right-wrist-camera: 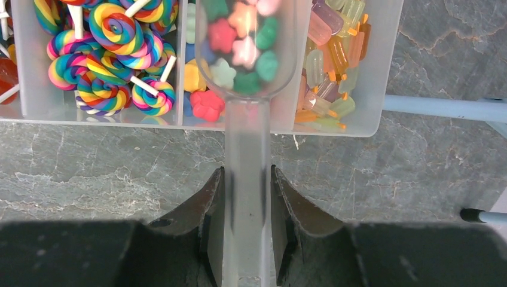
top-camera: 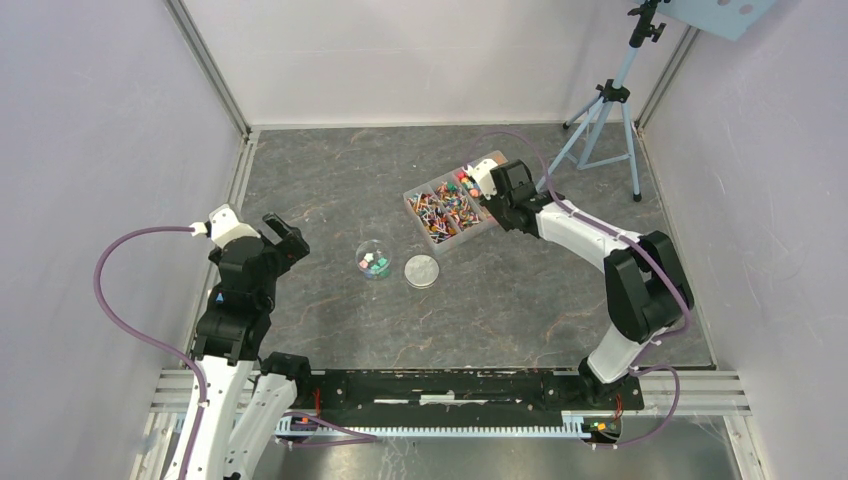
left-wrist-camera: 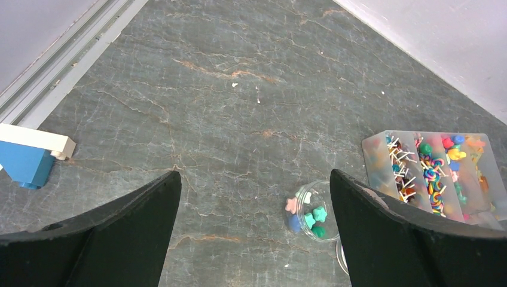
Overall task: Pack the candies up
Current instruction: Scoop the fake candies from the storage box.
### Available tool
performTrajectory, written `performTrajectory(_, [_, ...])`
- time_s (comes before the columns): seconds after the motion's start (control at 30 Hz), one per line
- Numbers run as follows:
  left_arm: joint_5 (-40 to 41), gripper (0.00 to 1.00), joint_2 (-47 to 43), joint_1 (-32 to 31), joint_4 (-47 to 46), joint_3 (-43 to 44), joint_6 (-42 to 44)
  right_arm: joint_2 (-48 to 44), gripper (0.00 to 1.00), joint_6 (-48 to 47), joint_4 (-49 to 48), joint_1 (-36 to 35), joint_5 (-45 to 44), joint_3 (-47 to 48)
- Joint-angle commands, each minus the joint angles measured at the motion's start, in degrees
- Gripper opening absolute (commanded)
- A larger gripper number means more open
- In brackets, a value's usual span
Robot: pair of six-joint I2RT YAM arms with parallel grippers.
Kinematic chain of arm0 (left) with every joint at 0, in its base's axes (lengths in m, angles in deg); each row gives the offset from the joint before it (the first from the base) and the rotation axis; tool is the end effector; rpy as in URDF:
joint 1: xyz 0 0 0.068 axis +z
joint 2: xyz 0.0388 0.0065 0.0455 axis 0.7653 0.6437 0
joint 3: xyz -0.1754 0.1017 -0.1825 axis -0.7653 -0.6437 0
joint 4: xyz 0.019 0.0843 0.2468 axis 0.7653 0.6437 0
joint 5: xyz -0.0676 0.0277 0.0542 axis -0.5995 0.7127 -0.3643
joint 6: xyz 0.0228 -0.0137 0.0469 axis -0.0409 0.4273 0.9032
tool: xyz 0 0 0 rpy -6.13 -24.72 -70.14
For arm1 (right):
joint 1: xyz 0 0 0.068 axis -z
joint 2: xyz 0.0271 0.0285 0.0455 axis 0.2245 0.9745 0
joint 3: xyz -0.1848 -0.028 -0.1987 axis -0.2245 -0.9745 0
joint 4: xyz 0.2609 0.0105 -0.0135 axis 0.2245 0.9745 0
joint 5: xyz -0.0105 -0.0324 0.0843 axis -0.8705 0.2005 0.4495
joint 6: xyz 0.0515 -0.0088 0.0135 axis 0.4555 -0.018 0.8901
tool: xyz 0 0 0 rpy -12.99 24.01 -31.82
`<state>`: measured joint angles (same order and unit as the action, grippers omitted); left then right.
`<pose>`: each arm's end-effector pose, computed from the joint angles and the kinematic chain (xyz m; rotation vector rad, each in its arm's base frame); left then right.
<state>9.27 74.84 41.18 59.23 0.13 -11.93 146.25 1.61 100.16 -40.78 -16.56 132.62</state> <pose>0.1176 -0.0039 0.3244 -0.6252 1.8274 -0.0594 0.3262 0.1638 0.2188 -0.8165 2.2923 -0.1551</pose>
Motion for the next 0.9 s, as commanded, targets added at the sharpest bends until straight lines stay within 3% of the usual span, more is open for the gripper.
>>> performTrajectory(0.0, [-0.35, 1.00, 0.11, -0.21, -1.62, 0.64, 2.12, -2.09, 0.00, 1.59, -7.62, 0.92, 3.25, -3.05])
performTrajectory(0.37, [-0.26, 1.00, 0.06, -0.25, -1.44, 0.75, 2.11, 0.71, 0.00, 2.26, -9.58, 1.77, 6.43, -1.58])
performTrajectory(0.87, [0.00, 1.00, -0.03, -0.21, -1.25, 0.75, 2.13, -5.26, 0.00, 4.46, -24.48, 4.54, 11.54, -16.04])
